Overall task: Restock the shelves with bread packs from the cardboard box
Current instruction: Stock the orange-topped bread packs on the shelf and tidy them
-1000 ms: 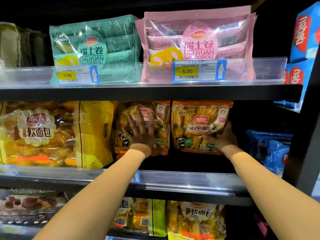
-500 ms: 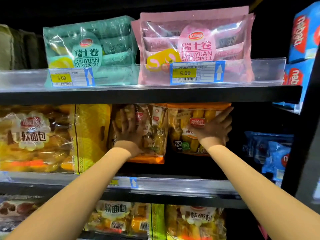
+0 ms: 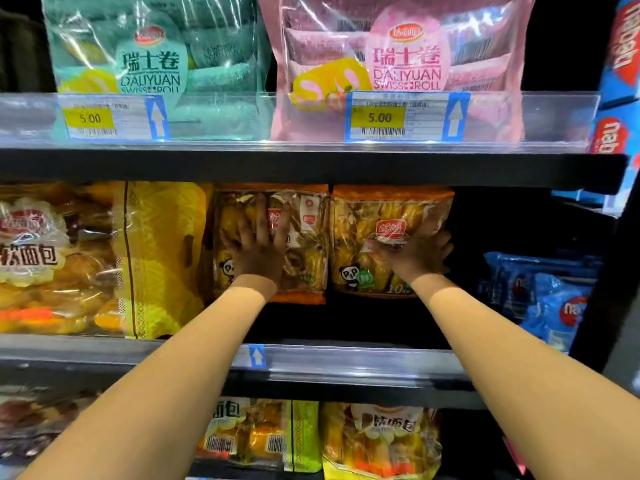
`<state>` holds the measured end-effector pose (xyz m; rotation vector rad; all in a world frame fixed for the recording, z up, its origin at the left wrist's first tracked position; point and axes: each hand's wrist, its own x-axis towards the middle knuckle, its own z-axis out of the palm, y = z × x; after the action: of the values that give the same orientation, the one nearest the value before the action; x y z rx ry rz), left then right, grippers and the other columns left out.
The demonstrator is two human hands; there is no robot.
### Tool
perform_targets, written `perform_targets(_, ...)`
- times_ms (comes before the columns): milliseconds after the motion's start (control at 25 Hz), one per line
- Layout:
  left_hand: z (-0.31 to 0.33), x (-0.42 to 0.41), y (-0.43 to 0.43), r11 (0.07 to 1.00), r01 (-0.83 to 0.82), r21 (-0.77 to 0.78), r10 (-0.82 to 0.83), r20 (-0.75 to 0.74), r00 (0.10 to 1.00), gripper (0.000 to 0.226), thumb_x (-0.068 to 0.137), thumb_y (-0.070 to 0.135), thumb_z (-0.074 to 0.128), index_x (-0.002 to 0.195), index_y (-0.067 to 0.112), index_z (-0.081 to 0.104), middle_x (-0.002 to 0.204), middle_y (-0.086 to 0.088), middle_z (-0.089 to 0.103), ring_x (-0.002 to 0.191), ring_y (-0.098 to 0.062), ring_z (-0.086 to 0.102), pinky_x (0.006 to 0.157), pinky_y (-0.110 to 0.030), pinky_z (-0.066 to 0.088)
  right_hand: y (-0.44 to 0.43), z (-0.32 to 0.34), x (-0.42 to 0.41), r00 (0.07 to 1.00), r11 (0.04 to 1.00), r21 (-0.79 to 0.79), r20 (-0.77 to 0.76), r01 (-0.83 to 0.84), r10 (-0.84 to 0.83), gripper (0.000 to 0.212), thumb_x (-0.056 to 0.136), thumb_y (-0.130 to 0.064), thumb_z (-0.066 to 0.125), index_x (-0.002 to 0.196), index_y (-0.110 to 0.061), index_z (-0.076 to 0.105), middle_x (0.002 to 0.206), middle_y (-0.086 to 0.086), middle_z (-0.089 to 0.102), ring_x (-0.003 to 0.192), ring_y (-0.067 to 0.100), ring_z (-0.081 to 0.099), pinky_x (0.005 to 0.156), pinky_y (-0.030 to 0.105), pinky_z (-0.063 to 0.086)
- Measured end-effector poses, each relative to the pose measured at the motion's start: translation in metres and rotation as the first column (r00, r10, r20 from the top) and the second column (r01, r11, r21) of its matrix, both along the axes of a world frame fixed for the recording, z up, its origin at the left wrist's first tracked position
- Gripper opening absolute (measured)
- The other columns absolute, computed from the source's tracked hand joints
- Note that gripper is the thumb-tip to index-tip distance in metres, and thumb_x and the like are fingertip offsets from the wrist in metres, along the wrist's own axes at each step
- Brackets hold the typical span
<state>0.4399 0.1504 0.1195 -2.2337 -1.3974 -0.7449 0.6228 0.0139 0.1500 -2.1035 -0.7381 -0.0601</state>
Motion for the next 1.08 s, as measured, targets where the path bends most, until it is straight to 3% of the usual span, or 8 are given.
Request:
perform_targets(80, 0.013, -0.008, -0.011, 0.996, 0.034, -0.084, -0.039, -0.057, 0.998, 0.116, 0.074, 0.068, 0.063, 0.152, 0.028, -0.012, 0.161, -0.018, -0.012, 0.144, -0.05, 0.001, 0.111, -0.07, 0.013, -0.011, 0.009, -0.004, 0.99, 0.994, 0.035, -0.095, -0.099, 0.102, 0.117, 0.072, -0.059, 0.071, 0.152, -0.013, -0.001, 0.157, 0.019, 0.01, 0.146, 0.036, 0.011, 0.111, 0.038, 0.028)
perform_targets(160, 0.024, -0.022, -0.023, 0.994, 0.048, -0.098, -0.056, -0.082, 0.995, 0.109, 0.075, 0.073, 0.055, 0.152, 0.034, -0.011, 0.161, -0.015, -0.012, 0.145, -0.048, -0.002, 0.114, -0.066, 0.009, -0.019, 0.015, -0.012, 0.976, 0.991, 0.077, -0.177, -0.111, 0.123, 0.106, 0.08, -0.046, 0.07, 0.151, -0.003, 0.004, 0.157, 0.019, 0.015, 0.146, 0.034, 0.015, 0.104, 0.017, 0.033)
perform_targets(240, 0.021, -0.036, -0.025, 0.995, 0.094, -0.037, -0.095, -0.035, 0.995, 0.103, 0.076, 0.075, 0.052, 0.151, 0.04, -0.01, 0.162, -0.011, -0.012, 0.146, -0.044, -0.004, 0.114, -0.064, 0.003, -0.023, 0.014, -0.024, 0.991, 0.992, 0.069, 0.072, 0.107, -0.112, 0.124, 0.069, -0.057, 0.075, 0.152, -0.006, -0.002, 0.158, 0.023, 0.009, 0.146, 0.039, 0.012, 0.115, 0.042, 0.023)
perform_targets(280, 0.018, -0.041, -0.026, 0.992, 0.124, 0.012, -0.124, -0.006, 0.992, 0.103, 0.075, 0.076, 0.05, 0.149, 0.041, -0.012, 0.162, -0.009, -0.014, 0.147, -0.043, -0.006, 0.113, -0.063, 0.0, -0.021, 0.011, -0.031, 0.974, 0.991, 0.046, 0.181, 0.128, -0.134, 0.126, 0.067, -0.062, 0.073, 0.152, -0.009, -0.004, 0.158, 0.024, 0.005, 0.146, 0.041, 0.009, 0.115, 0.052, 0.019)
perform_targets(440, 0.018, -0.041, -0.02, 0.984, 0.176, -0.025, -0.174, 0.048, 0.984, 0.11, 0.072, 0.078, 0.053, 0.149, 0.041, -0.017, 0.161, -0.003, -0.023, 0.147, -0.041, -0.013, 0.117, -0.06, 0.002, -0.001, -0.004, -0.036, 0.954, 0.998, -0.059, 0.299, 0.036, -0.017, 0.129, 0.062, -0.074, 0.067, 0.151, -0.028, -0.015, 0.158, 0.022, -0.015, 0.145, 0.043, -0.012, 0.112, 0.067, 0.011)
perform_targets(640, 0.022, -0.031, -0.005, 0.976, 0.186, -0.112, -0.184, 0.032, 0.982, 0.119, 0.064, 0.076, 0.064, 0.15, 0.041, -0.012, 0.162, -0.004, -0.014, 0.146, -0.045, -0.005, 0.116, -0.062, 0.014, 0.023, -0.009, -0.018, 0.943, 0.992, -0.105, 0.332, 0.064, -0.025, 0.129, 0.061, -0.071, 0.071, 0.15, -0.034, -0.015, 0.158, 0.019, -0.019, 0.144, 0.044, -0.013, 0.107, 0.071, 0.018)
perform_targets(840, 0.019, -0.026, 0.007, 0.982, 0.176, -0.076, -0.173, 0.036, 0.984, 0.123, 0.059, 0.078, 0.066, 0.15, 0.042, -0.008, 0.163, -0.003, -0.007, 0.146, -0.046, -0.001, 0.114, -0.062, 0.016, 0.037, -0.015, -0.011, 0.912, 0.984, -0.135, 0.406, 0.115, -0.05, 0.13, 0.061, -0.073, 0.068, 0.149, -0.031, -0.019, 0.157, 0.021, -0.022, 0.144, 0.044, -0.014, 0.105, 0.072, 0.013)
perform_targets(1080, 0.023, -0.024, -0.001, 0.986, 0.098, -0.133, -0.104, -0.035, 0.994, 0.12, 0.062, 0.079, 0.061, 0.15, 0.04, -0.01, 0.163, -0.005, -0.005, 0.145, -0.047, 0.0, 0.113, -0.064, 0.018, 0.028, -0.008, -0.015, 0.911, 0.965, -0.24, 0.412, 0.107, 0.001, 0.133, 0.061, -0.071, 0.07, 0.149, -0.03, -0.021, 0.156, 0.023, -0.022, 0.144, 0.046, -0.011, 0.103, 0.071, 0.022)
